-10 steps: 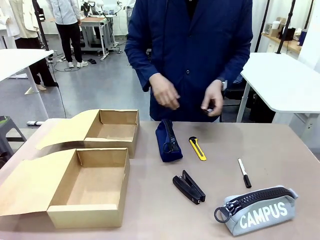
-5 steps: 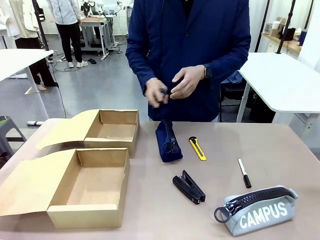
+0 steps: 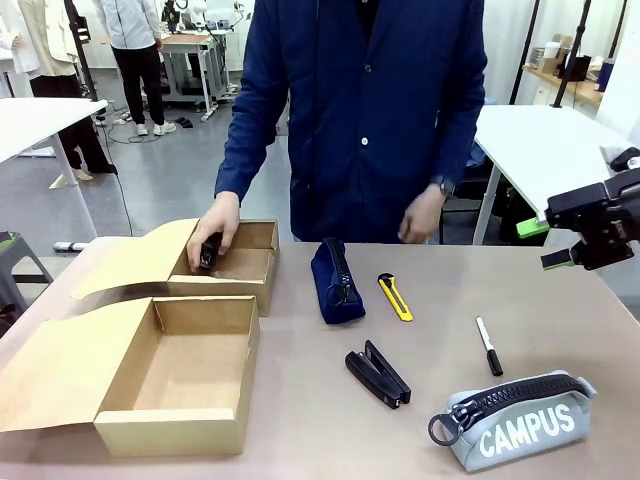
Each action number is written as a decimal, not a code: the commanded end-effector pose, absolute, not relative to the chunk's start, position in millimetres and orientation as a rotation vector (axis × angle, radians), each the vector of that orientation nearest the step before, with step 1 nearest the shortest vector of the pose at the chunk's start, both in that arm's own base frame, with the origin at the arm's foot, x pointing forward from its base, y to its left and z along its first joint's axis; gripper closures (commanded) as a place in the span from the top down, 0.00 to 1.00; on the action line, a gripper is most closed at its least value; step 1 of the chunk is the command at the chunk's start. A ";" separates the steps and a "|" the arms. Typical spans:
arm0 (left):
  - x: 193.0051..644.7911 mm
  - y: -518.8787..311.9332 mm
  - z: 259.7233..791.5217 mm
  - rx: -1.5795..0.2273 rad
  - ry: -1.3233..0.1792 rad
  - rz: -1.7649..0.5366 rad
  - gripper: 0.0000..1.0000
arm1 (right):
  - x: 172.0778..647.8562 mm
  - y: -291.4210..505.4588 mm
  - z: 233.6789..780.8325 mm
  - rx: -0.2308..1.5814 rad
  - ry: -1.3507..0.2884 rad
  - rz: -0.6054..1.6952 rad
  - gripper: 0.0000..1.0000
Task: Place items inside the box.
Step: Pick up a Pencil pouch or Stapler and place it inside the Mailer Box closest to the robot.
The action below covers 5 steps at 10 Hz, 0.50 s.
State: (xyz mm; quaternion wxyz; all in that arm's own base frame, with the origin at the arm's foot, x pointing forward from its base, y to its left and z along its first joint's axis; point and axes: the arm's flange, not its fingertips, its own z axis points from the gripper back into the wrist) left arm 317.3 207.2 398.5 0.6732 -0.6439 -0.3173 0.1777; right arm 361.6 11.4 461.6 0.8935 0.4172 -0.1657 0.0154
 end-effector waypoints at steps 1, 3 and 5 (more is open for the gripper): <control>313.9 207.3 399.6 -1.450 -0.721 0.378 1.00 | 359.3 -4.7 457.7 0.887 -0.327 -0.005 1.00; 313.9 207.3 399.6 -1.450 -0.721 0.378 1.00 | 354.8 29.6 457.9 0.788 -0.304 0.081 1.00; 313.9 207.3 399.6 -1.450 -0.721 0.378 1.00 | 375.2 139.6 500.2 0.440 -0.200 0.177 1.00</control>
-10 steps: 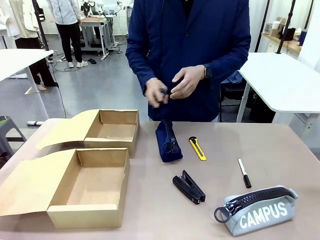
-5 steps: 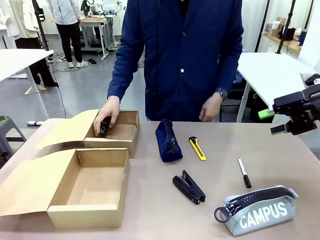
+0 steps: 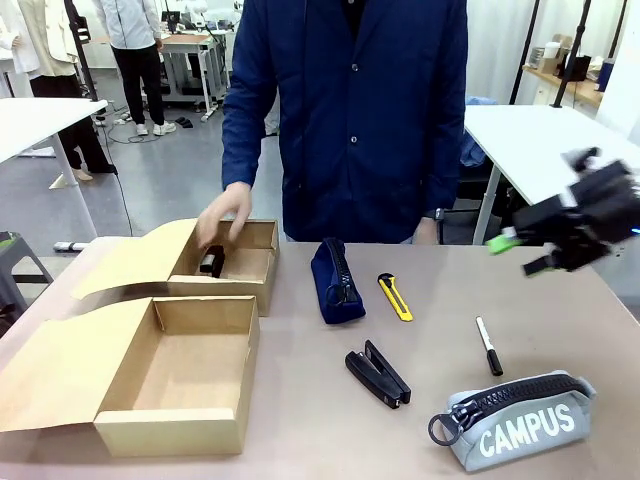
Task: Place items inside the box.
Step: Pick up a Pencil pouch or Stapler and place it inside the Mailer Box closest to the robot.
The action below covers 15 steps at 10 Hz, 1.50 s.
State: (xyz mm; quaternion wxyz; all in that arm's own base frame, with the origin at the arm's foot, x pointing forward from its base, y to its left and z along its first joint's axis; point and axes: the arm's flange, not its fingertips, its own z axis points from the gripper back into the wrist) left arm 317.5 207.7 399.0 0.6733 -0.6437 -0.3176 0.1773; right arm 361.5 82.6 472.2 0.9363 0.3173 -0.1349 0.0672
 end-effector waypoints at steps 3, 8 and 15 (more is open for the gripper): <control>313.9 207.3 399.6 -1.450 -0.721 0.378 1.00 | 403.0 284.4 505.9 0.039 -0.025 0.067 1.00; 313.9 207.3 399.6 -1.450 -0.721 0.378 1.00 | 387.1 345.4 477.4 -0.023 -0.100 0.055 1.00; 313.9 207.3 399.6 -1.450 -0.721 0.378 1.00 | 506.0 410.3 421.3 -0.033 -0.191 0.091 1.00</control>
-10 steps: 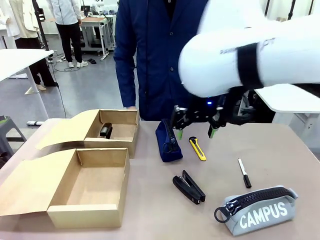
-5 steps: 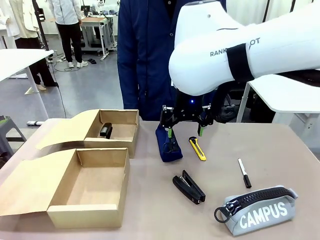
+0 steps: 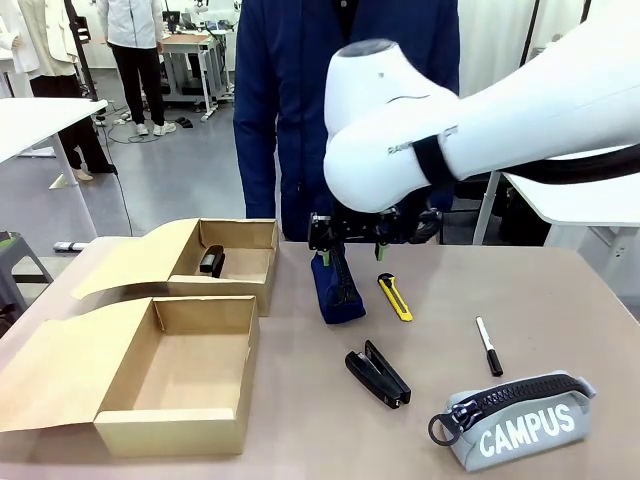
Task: Place items inside the box.
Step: Pick up a Pencil pouch or Stapler and place it inside the Mailer Box closest to the robot.
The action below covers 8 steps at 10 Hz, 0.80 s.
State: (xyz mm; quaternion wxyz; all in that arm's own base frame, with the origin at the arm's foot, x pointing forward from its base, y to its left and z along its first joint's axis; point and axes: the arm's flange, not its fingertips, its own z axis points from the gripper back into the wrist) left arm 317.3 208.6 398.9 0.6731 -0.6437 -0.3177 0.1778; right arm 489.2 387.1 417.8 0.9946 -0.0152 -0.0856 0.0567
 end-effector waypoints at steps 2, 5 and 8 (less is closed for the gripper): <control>313.9 207.3 399.6 -1.450 -0.721 0.378 1.00 | 522.3 426.0 388.8 -0.047 -0.185 0.102 1.00; 313.9 207.3 399.6 -1.450 -0.721 0.378 1.00 | 524.9 427.9 356.8 -0.063 -0.177 0.067 1.00; 313.9 207.3 399.6 -1.450 -0.721 0.378 1.00 | 523.9 418.5 347.9 -0.041 -0.187 0.045 1.00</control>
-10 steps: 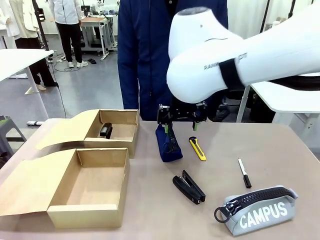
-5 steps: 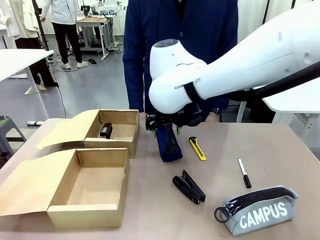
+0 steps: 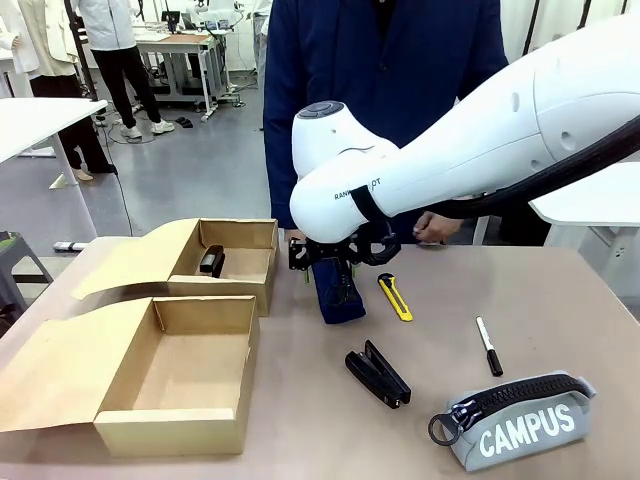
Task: Place items inside the box.
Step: Pick up a Pencil pouch or Stapler and place it inside the Mailer Box closest to the robot.
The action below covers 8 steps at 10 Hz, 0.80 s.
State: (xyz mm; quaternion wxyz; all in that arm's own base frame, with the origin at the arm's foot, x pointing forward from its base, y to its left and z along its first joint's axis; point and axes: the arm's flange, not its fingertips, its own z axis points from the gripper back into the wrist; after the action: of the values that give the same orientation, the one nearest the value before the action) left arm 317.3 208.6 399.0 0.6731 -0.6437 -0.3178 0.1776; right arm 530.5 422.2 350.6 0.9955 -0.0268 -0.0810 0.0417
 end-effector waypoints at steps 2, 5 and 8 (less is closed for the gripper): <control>313.9 207.3 399.6 -1.450 -0.721 0.378 1.00 | 521.8 418.2 345.7 -0.036 -0.181 0.053 0.40; 313.9 207.3 399.6 -1.450 -0.721 0.378 1.00 | 520.3 418.8 344.7 -0.034 -0.184 0.059 0.38; 313.9 207.3 399.6 -1.450 -0.721 0.378 1.00 | 515.2 427.1 344.3 -0.059 -0.192 0.044 0.00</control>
State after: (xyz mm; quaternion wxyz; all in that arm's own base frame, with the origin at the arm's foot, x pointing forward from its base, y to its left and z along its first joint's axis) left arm 317.3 208.6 399.0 0.6731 -0.6437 -0.3178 0.1776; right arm 525.4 427.3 347.8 0.9954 -0.0246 -0.0824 0.0418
